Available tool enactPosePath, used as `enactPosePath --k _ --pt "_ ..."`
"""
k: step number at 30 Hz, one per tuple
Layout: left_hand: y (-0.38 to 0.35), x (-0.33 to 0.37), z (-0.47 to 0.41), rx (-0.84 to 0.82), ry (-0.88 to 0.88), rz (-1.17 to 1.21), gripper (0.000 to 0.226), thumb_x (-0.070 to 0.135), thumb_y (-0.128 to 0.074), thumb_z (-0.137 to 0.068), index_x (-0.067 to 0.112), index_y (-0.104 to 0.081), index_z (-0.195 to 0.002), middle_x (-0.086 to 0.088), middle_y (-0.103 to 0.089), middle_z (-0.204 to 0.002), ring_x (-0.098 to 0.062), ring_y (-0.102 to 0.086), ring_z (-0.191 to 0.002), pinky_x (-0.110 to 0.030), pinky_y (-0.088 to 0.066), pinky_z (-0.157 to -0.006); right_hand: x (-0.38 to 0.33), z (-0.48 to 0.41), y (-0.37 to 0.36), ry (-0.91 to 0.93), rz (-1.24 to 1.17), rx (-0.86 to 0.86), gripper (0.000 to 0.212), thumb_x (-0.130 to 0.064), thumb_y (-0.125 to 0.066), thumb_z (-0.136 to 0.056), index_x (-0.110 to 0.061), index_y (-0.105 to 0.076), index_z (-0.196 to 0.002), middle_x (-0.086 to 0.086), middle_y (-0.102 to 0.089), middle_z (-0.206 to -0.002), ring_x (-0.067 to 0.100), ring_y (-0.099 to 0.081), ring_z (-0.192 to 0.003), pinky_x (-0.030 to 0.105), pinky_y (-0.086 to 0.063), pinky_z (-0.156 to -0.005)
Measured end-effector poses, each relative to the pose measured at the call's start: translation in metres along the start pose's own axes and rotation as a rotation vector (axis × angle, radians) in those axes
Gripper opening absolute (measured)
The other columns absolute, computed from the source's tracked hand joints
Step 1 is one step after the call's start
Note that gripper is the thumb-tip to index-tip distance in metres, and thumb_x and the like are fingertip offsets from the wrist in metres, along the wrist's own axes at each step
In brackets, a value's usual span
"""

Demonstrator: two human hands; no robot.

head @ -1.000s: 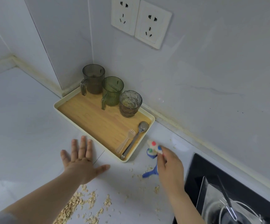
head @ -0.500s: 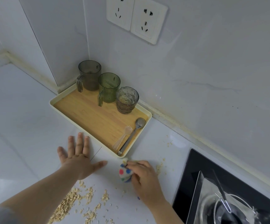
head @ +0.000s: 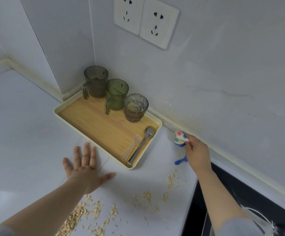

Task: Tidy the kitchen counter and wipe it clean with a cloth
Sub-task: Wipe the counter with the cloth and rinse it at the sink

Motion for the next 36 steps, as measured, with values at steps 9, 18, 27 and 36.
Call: enactPosePath --k 9,18,27,36 --pt "0.0 0.001 0.002 -0.003 -0.005 -0.008 0.115 0.092 -0.016 -0.069 0.017 0.042 -0.135 -0.004 0.057 -0.134 -0.033 0.047 -0.128 -0.061 0.019 -0.109 0.011 0.04 -0.071 0.029 0.004 -0.009 0.042 -0.005 -0.049 -0.094 -0.025 -0.055 -0.132 -0.006 -0.051 -0.139 0.013 -0.044 -0.129 0.028 -0.039 -0.105" --pt "0.001 0.0 0.003 -0.006 -0.008 -0.011 0.116 0.092 -0.016 -0.069 0.017 0.041 -0.136 -0.005 0.056 -0.134 -0.034 0.046 -0.128 -0.062 0.019 -0.109 -0.026 0.128 -0.092 0.041 -0.245 -0.265 0.037 -0.011 -0.044 -0.099 -0.043 -0.055 -0.113 -0.01 -0.066 -0.105 0.0 -0.065 -0.081 0.017 -0.052 -0.062" --pt "0.001 0.0 0.002 -0.028 0.0 -0.01 0.116 0.092 -0.017 -0.07 0.017 0.041 -0.136 -0.005 0.056 -0.135 -0.034 0.047 -0.128 -0.062 0.019 -0.109 0.022 0.035 -0.014 -0.103 -0.036 -0.017 0.03 -0.011 -0.037 -0.101 -0.021 -0.059 -0.119 -0.003 -0.066 -0.098 0.006 -0.063 -0.053 0.01 -0.034 -0.046" --pt "0.001 0.001 0.004 -0.026 0.0 0.0 0.116 0.091 -0.019 -0.07 0.017 0.041 -0.137 -0.004 0.055 -0.135 -0.034 0.046 -0.128 -0.062 0.019 -0.109 0.013 0.097 -0.057 -0.09 -0.064 0.029 0.043 -0.004 -0.045 -0.096 -0.032 -0.057 -0.127 -0.014 -0.055 -0.119 -0.003 -0.064 -0.072 0.018 -0.054 -0.053"
Point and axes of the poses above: each hand's wrist, its own z-axis away from the middle knuckle, its own y-axis out of the back of the hand, x = y × z, the point moved 9 cm from there along -z, towards the middle knuckle
